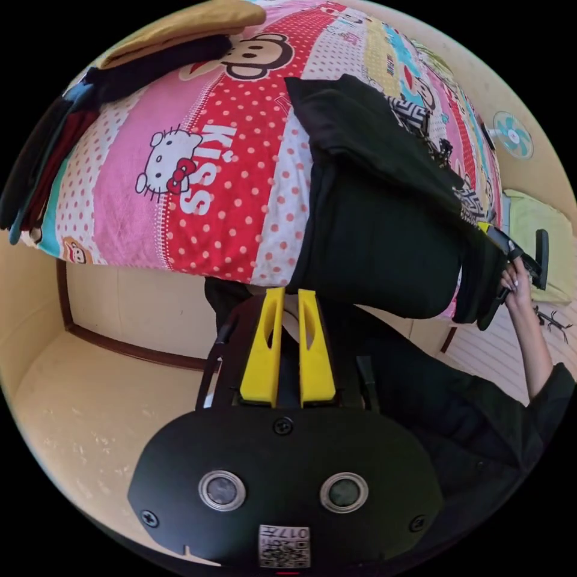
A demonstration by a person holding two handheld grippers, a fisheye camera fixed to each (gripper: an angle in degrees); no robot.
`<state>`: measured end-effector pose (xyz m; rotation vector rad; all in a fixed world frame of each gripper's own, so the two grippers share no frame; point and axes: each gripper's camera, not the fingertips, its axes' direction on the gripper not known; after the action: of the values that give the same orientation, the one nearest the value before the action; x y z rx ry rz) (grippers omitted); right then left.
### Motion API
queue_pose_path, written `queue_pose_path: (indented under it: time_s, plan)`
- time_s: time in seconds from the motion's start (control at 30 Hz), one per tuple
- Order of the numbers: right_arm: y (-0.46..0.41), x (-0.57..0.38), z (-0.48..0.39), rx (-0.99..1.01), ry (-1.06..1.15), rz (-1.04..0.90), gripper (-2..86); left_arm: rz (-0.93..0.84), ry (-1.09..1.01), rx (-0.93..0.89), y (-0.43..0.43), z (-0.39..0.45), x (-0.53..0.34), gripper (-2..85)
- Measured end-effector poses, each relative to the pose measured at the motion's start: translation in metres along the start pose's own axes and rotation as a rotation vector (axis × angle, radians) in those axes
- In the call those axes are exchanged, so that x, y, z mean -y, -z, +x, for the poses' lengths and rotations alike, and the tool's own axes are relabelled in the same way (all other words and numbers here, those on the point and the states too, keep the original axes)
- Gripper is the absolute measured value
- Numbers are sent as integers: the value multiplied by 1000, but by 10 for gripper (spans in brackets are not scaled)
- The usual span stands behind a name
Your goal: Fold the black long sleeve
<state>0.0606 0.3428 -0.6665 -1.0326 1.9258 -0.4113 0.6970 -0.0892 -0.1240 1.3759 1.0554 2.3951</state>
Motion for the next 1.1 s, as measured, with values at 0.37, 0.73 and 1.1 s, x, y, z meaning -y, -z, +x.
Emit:
queue_pose_path:
  time_s: [0.37, 0.73, 1.1]
  plan:
    - [-21, -98, 40, 21, -219, -137, 81, -147, -113, -24, -55, -26, 40, 95]
    - [-62, -153, 54, 23, -236, -313, 43, -164, -150, -31, -45, -20, 41, 17]
    - [40, -108, 85, 225, -263, 35, 32, 122, -91, -133, 117, -27, 105, 19]
